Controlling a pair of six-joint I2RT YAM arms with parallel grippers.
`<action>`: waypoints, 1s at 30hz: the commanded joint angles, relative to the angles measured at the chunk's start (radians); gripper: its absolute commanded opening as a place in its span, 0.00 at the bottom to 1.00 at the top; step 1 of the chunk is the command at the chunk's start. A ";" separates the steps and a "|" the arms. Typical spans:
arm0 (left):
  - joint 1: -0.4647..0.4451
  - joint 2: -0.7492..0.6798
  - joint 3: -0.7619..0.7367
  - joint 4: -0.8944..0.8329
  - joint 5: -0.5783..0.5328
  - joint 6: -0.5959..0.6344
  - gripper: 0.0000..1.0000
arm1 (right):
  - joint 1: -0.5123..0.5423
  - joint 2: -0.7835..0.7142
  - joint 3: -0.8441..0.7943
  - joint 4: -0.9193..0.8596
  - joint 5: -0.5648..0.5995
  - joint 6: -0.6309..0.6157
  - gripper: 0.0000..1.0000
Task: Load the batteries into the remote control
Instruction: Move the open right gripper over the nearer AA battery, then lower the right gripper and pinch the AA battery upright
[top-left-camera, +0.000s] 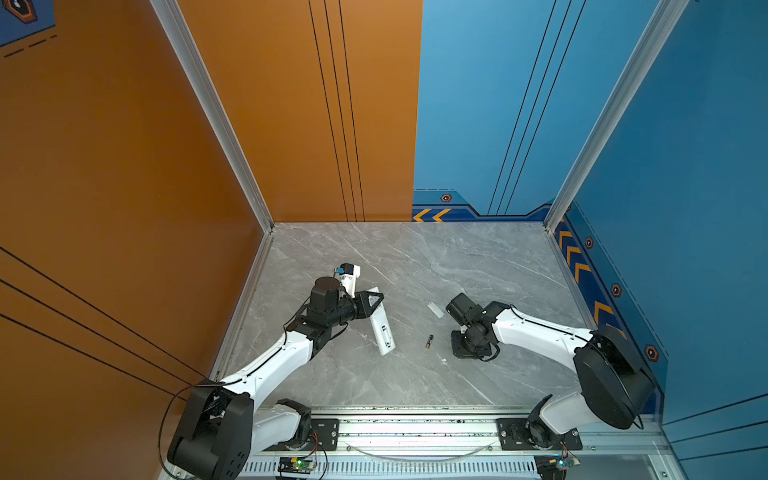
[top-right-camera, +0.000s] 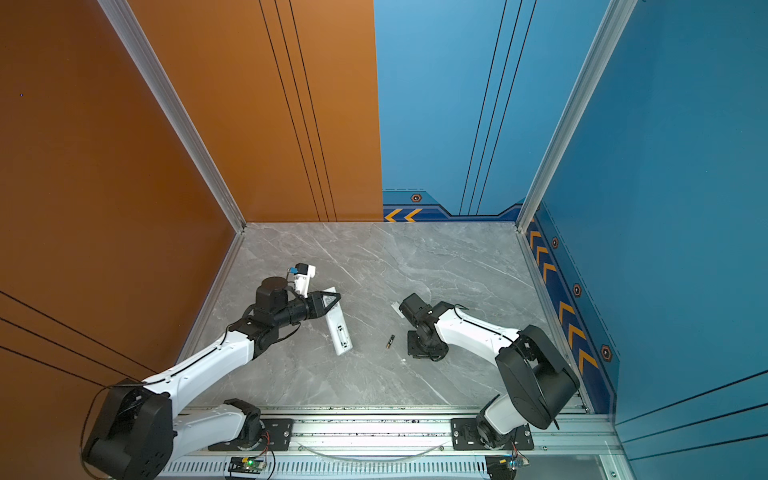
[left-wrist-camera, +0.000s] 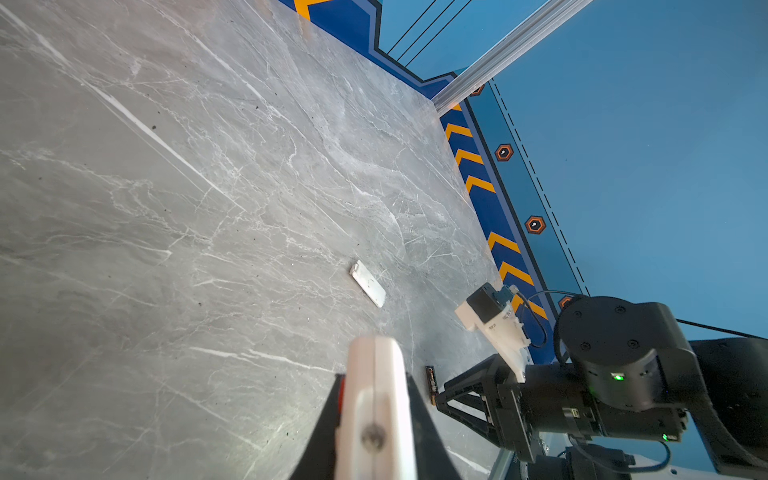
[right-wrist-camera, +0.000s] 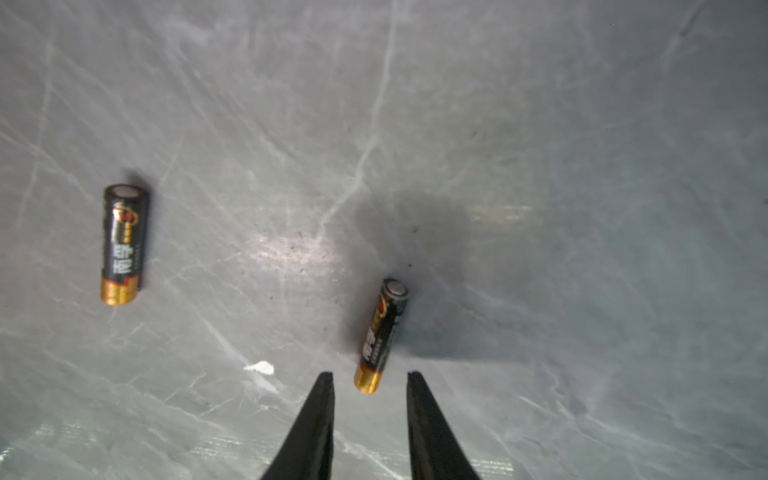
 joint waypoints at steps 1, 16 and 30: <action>0.003 0.001 -0.015 0.032 0.021 -0.006 0.00 | 0.009 0.010 -0.017 0.019 0.028 0.018 0.28; 0.016 -0.003 -0.018 0.033 0.031 -0.006 0.00 | 0.012 0.050 -0.026 0.033 0.031 0.015 0.25; 0.022 0.003 -0.021 0.044 0.033 -0.011 0.00 | 0.025 0.057 -0.057 0.029 0.059 0.010 0.14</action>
